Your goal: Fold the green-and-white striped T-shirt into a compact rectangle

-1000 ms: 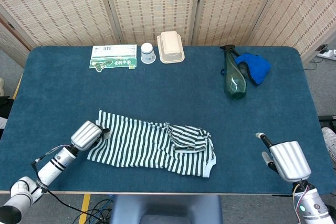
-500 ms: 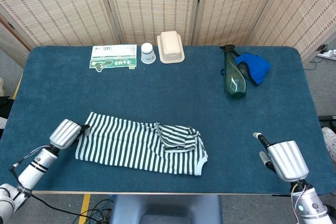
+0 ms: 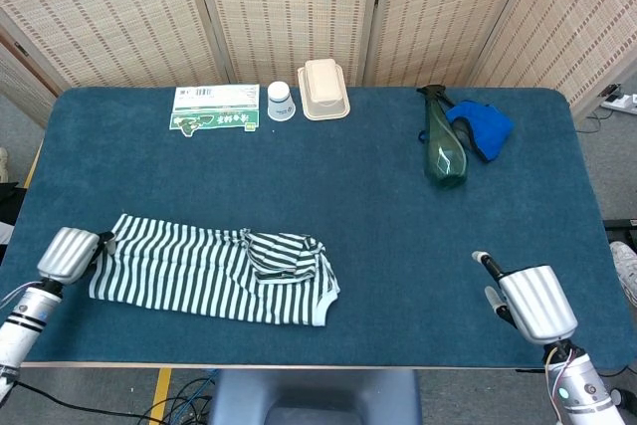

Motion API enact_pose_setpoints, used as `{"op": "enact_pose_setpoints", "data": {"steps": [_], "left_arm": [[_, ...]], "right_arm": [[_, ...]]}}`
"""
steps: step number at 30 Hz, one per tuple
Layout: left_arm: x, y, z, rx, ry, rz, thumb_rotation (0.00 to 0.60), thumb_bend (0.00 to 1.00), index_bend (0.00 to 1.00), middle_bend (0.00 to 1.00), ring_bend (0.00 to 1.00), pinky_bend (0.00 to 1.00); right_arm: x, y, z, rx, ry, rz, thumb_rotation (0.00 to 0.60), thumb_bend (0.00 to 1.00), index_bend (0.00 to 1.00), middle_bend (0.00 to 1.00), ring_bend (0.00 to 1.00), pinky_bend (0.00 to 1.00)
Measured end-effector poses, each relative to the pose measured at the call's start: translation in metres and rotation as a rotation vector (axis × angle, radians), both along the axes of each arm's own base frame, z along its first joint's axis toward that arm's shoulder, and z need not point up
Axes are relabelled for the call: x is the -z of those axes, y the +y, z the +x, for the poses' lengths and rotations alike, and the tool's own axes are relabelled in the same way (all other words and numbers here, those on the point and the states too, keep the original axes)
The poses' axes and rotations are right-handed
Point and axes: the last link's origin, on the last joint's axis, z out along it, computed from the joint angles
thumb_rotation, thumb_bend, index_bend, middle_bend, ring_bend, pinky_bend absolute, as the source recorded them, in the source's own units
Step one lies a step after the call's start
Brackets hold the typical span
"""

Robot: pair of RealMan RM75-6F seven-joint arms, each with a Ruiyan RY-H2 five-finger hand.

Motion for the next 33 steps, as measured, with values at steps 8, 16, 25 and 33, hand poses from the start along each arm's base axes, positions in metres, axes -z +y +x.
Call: {"op": "enact_pose_setpoints", "data": {"steps": [8, 16, 25, 33], "left_arm": [[-0.007, -0.002, 0.002, 0.009, -0.021, -0.001, 0.600, 0.63, 0.66, 0.90, 0.82, 0.90], [0.014, 0.000, 0.047, 0.085, -0.099, -0.065, 0.600, 0.63, 0.65, 0.90, 0.81, 0.90], [0.037, -0.006, 0.139, 0.162, -0.170, -0.153, 0.600, 0.63, 0.64, 0.90, 0.81, 0.90], [0.048, -0.005, 0.212, 0.235, -0.132, -0.191, 0.600, 0.63, 0.62, 0.89, 0.81, 0.90]], "right_arm": [[0.000, -0.001, -0.002, -0.001, -0.010, 0.000, 0.600, 0.39, 0.27, 0.90, 0.95, 1.00], [-0.007, 0.002, -0.007, 0.000, -0.024, -0.020, 0.600, 0.39, 0.27, 0.90, 0.95, 1.00], [-0.015, 0.009, -0.015, 0.017, -0.034, -0.042, 0.600, 0.39, 0.27, 0.90, 0.95, 1.00], [-0.019, 0.011, -0.019, 0.023, -0.040, -0.053, 0.600, 0.39, 0.27, 0.90, 0.95, 1.00]]}}
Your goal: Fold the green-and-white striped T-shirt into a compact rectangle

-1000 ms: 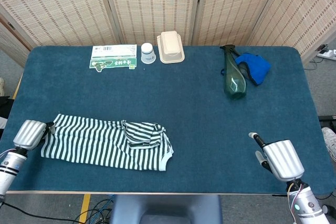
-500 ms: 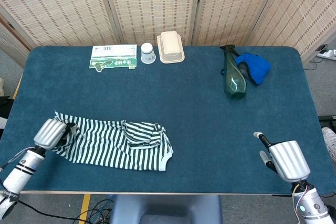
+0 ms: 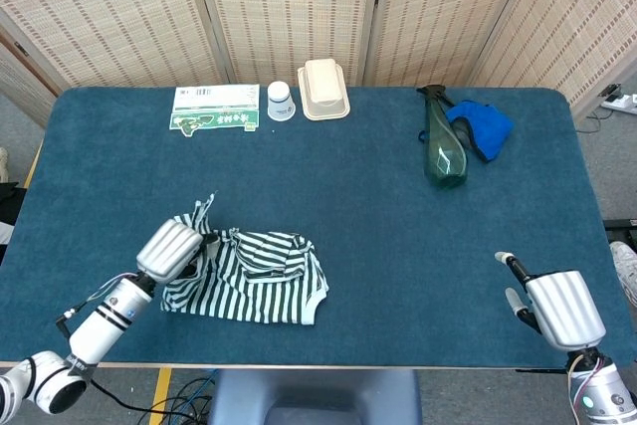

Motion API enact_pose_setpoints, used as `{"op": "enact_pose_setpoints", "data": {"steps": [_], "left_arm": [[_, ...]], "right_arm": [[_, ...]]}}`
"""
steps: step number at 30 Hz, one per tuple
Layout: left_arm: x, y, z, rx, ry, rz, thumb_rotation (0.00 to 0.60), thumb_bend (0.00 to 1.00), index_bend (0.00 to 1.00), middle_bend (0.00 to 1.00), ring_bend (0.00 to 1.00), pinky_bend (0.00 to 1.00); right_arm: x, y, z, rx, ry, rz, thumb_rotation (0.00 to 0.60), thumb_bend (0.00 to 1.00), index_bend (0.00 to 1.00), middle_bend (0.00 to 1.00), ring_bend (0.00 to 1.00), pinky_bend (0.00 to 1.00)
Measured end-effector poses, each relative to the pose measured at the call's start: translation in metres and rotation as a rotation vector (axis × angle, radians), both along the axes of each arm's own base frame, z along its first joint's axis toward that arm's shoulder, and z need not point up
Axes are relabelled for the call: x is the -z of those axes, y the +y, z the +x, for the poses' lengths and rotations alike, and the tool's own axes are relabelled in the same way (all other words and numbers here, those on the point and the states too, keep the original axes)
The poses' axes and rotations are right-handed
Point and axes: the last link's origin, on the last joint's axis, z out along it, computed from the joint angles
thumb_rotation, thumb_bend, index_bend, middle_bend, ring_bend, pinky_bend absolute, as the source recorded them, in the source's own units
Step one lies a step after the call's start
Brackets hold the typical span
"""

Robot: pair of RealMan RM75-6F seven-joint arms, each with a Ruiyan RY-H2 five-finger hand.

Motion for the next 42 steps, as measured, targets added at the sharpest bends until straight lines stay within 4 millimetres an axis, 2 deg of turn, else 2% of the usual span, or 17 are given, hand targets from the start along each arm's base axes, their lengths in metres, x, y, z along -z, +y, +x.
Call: {"op": "enact_pose_setpoints", "data": {"steps": [10, 19, 28, 37, 39, 42], "left_arm": [[0.030, -0.006, 0.058, 0.084, 0.031, -0.021, 0.600, 0.63, 0.61, 0.89, 0.81, 0.90], [0.060, -0.014, 0.097, 0.138, 0.043, -0.050, 0.600, 0.63, 0.61, 0.89, 0.81, 0.90], [0.091, -0.020, 0.119, 0.154, 0.085, -0.070, 0.600, 0.63, 0.61, 0.89, 0.81, 0.90], [0.119, -0.022, 0.126, 0.138, 0.134, -0.090, 0.600, 0.62, 0.57, 0.88, 0.81, 0.90], [0.123, -0.021, 0.127, 0.130, 0.143, -0.094, 0.600, 0.62, 0.54, 0.88, 0.80, 0.90], [0.128, -0.021, 0.127, 0.112, 0.153, -0.105, 0.600, 0.58, 0.37, 0.86, 0.79, 0.89]], "right_arm": [[-0.007, 0.003, -0.005, 0.016, 0.000, -0.017, 0.600, 0.39, 0.27, 0.90, 0.95, 1.00], [-0.010, 0.005, -0.010, 0.031, -0.006, -0.025, 0.600, 0.39, 0.27, 0.90, 0.95, 1.00], [-0.012, 0.006, -0.014, 0.042, -0.010, -0.029, 0.600, 0.39, 0.27, 0.90, 0.95, 1.00], [-0.013, 0.006, -0.018, 0.054, -0.012, -0.028, 0.600, 0.39, 0.27, 0.90, 0.95, 1.00], [-0.013, 0.006, -0.019, 0.057, -0.012, -0.029, 0.600, 0.39, 0.27, 0.90, 0.95, 1.00], [-0.014, 0.006, -0.020, 0.062, -0.012, -0.030, 0.600, 0.39, 0.27, 0.90, 0.95, 1.00]]}}
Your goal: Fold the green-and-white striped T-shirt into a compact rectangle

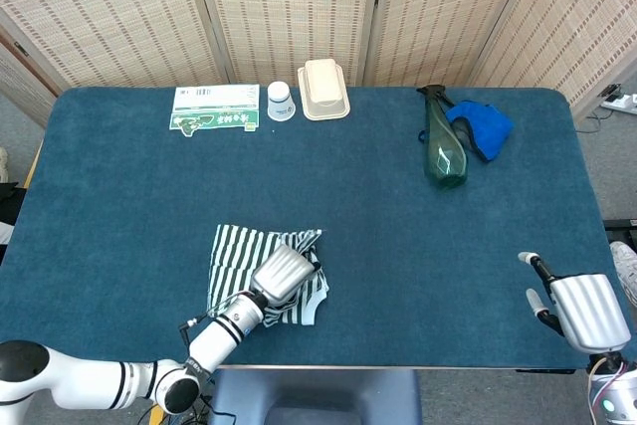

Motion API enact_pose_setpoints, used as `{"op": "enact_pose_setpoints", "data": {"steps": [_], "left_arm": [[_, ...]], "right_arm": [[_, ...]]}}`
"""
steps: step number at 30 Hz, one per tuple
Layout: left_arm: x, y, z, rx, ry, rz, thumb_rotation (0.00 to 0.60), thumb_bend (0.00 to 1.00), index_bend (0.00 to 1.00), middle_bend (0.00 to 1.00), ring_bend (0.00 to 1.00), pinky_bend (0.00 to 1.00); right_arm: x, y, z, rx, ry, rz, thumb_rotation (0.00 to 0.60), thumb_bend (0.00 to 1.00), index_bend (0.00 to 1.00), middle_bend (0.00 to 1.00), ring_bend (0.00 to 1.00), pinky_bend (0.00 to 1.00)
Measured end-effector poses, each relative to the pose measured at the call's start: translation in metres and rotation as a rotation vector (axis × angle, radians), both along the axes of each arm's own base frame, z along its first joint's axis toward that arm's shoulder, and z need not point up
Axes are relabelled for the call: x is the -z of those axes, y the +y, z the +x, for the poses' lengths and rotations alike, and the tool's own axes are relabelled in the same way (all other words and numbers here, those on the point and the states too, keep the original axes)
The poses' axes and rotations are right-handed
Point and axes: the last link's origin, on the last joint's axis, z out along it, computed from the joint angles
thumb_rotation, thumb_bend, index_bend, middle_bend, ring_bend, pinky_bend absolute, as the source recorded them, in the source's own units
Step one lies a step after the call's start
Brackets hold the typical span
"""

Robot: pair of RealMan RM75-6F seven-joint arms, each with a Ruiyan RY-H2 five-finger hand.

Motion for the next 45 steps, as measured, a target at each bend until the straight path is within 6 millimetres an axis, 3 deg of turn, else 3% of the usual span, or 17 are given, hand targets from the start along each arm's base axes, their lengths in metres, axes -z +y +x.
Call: {"op": "enact_pose_setpoints", "data": {"steps": [2, 5, 8, 21, 27, 36, 41, 45], "left_arm": [[0.003, -0.001, 0.000, -0.013, 0.005, -0.006, 0.600, 0.47, 0.23, 0.85, 0.79, 0.88], [0.005, -0.001, 0.003, -0.024, -0.001, 0.000, 0.600, 0.35, 0.10, 0.84, 0.79, 0.88], [0.005, -0.002, 0.007, -0.036, -0.028, 0.008, 0.600, 0.32, 0.04, 0.84, 0.79, 0.88], [0.014, -0.003, 0.026, -0.071, -0.150, 0.063, 0.600, 0.27, 0.01, 0.81, 0.76, 0.88], [0.008, -0.003, 0.021, -0.104, -0.184, 0.068, 0.600, 0.27, 0.00, 0.81, 0.75, 0.88], [-0.036, -0.001, -0.010, -0.159, -0.227, 0.124, 0.600, 0.27, 0.01, 0.79, 0.73, 0.88], [-0.072, 0.004, -0.048, -0.220, -0.232, 0.194, 0.600, 0.27, 0.06, 0.75, 0.68, 0.85], [-0.100, 0.005, -0.086, -0.285, -0.235, 0.252, 0.600, 0.27, 0.08, 0.70, 0.61, 0.81]], "right_arm": [[0.000, 0.000, 0.000, 0.000, 0.000, 0.000, 0.600, 0.39, 0.27, 0.90, 0.95, 1.00], [-0.001, 0.000, 0.000, -0.001, -0.001, -0.003, 0.600, 0.39, 0.27, 0.90, 0.95, 1.00], [-0.001, 0.000, 0.000, -0.002, -0.003, -0.005, 0.600, 0.39, 0.27, 0.90, 0.95, 1.00], [-0.003, 0.001, -0.002, -0.001, -0.011, -0.010, 0.600, 0.39, 0.27, 0.90, 0.95, 1.00], [-0.004, 0.000, -0.003, 0.000, -0.014, -0.013, 0.600, 0.39, 0.27, 0.90, 0.95, 1.00], [-0.005, -0.002, -0.004, -0.003, -0.021, -0.019, 0.600, 0.39, 0.27, 0.90, 0.95, 1.00], [-0.006, -0.003, -0.005, 0.005, -0.026, -0.026, 0.600, 0.39, 0.28, 0.88, 0.92, 1.00], [-0.007, -0.004, -0.008, 0.019, -0.033, -0.033, 0.600, 0.39, 0.28, 0.81, 0.83, 1.00]]}}
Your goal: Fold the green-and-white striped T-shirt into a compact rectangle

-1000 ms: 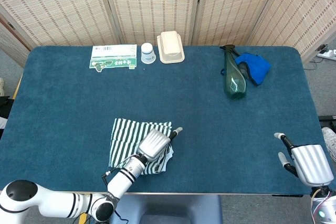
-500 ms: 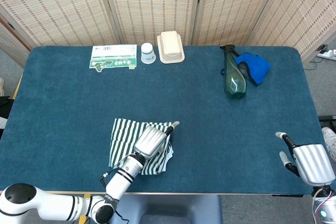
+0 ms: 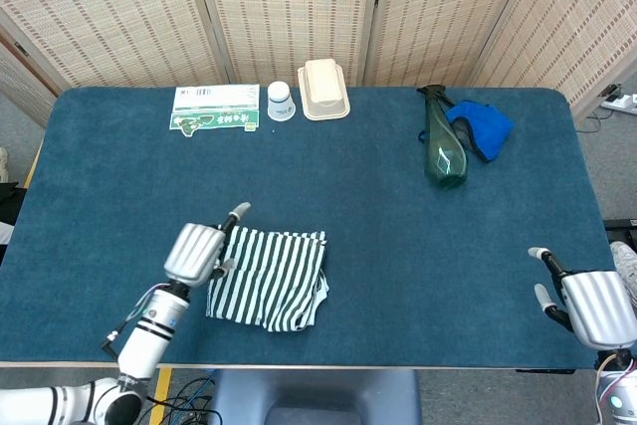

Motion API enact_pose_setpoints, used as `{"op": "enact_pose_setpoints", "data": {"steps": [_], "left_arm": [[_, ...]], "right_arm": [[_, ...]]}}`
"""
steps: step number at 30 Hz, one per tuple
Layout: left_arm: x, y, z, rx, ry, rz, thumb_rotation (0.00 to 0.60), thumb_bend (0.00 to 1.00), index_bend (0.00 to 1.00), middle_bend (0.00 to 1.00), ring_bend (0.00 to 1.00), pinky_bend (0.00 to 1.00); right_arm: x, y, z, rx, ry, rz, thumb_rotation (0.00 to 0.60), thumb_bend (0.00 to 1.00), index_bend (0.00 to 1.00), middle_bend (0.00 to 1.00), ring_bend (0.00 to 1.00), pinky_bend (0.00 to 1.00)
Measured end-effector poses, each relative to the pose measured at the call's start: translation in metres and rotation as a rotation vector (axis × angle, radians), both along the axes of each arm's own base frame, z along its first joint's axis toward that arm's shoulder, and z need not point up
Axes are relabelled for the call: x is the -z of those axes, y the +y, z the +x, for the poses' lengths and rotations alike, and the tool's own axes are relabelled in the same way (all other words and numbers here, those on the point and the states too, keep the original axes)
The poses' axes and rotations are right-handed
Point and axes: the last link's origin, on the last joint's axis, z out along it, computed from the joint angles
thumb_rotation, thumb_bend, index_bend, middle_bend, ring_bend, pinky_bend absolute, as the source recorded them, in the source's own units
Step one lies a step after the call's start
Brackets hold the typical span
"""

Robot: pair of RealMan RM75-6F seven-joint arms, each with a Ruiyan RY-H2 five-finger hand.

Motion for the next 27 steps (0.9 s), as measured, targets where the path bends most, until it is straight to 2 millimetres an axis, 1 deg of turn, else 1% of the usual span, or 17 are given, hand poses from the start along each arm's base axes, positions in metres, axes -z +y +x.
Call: {"op": "enact_pose_setpoints", "data": {"steps": [2, 3, 4, 6, 7, 10, 12, 15, 18, 23, 27], "left_arm": [[-0.013, -0.002, -0.021, -0.040, -0.004, 0.025, 0.600, 0.27, 0.12, 0.67, 0.57, 0.77], [-0.019, -0.003, -0.030, -0.058, -0.005, 0.036, 0.600, 0.27, 0.12, 0.67, 0.56, 0.76], [-0.026, -0.006, -0.043, -0.082, -0.006, 0.050, 0.600, 0.27, 0.13, 0.66, 0.55, 0.75], [-0.036, -0.011, -0.062, -0.118, -0.005, 0.070, 0.600, 0.27, 0.14, 0.64, 0.52, 0.72], [-0.042, -0.015, -0.075, -0.141, -0.005, 0.084, 0.600, 0.27, 0.14, 0.62, 0.51, 0.70], [-0.054, -0.026, -0.102, -0.192, -0.013, 0.120, 0.600, 0.27, 0.14, 0.58, 0.48, 0.66], [-0.062, -0.034, -0.115, -0.213, -0.017, 0.144, 0.600, 0.27, 0.14, 0.54, 0.46, 0.63], [-0.073, -0.046, -0.134, -0.234, -0.016, 0.189, 0.600, 0.27, 0.15, 0.52, 0.45, 0.61], [-0.082, -0.059, -0.149, -0.243, -0.013, 0.237, 0.600, 0.27, 0.16, 0.51, 0.45, 0.60], [-0.095, -0.083, -0.168, -0.235, 0.002, 0.299, 0.600, 0.27, 0.17, 0.51, 0.44, 0.56], [-0.098, -0.099, -0.177, -0.250, 0.022, 0.307, 0.600, 0.27, 0.17, 0.51, 0.44, 0.54]], "right_arm": [[-0.001, -0.001, -0.003, 0.013, -0.006, -0.002, 0.600, 0.39, 0.28, 0.75, 0.77, 0.95], [-0.001, -0.001, -0.004, 0.020, -0.008, -0.002, 0.600, 0.39, 0.28, 0.70, 0.71, 0.88], [-0.002, -0.002, -0.007, 0.031, -0.010, -0.001, 0.600, 0.39, 0.28, 0.66, 0.67, 0.83], [-0.002, -0.003, -0.011, 0.048, -0.009, 0.006, 0.600, 0.40, 0.28, 0.55, 0.55, 0.68], [-0.002, -0.004, -0.013, 0.055, -0.009, 0.012, 0.600, 0.40, 0.28, 0.51, 0.50, 0.63], [-0.002, -0.007, -0.019, 0.071, -0.003, 0.019, 0.600, 0.40, 0.23, 0.41, 0.39, 0.52], [-0.002, -0.009, -0.022, 0.075, 0.002, 0.019, 0.600, 0.40, 0.20, 0.36, 0.33, 0.47], [0.001, -0.010, -0.024, 0.078, -0.001, 0.023, 0.600, 0.40, 0.16, 0.31, 0.26, 0.40], [0.003, -0.010, -0.028, 0.086, -0.011, 0.035, 0.600, 0.40, 0.15, 0.27, 0.22, 0.36], [0.006, -0.009, -0.033, 0.086, -0.029, 0.042, 0.600, 0.40, 0.15, 0.26, 0.21, 0.33], [0.005, -0.005, -0.035, 0.072, -0.034, 0.028, 0.600, 0.40, 0.15, 0.26, 0.20, 0.33]]}}
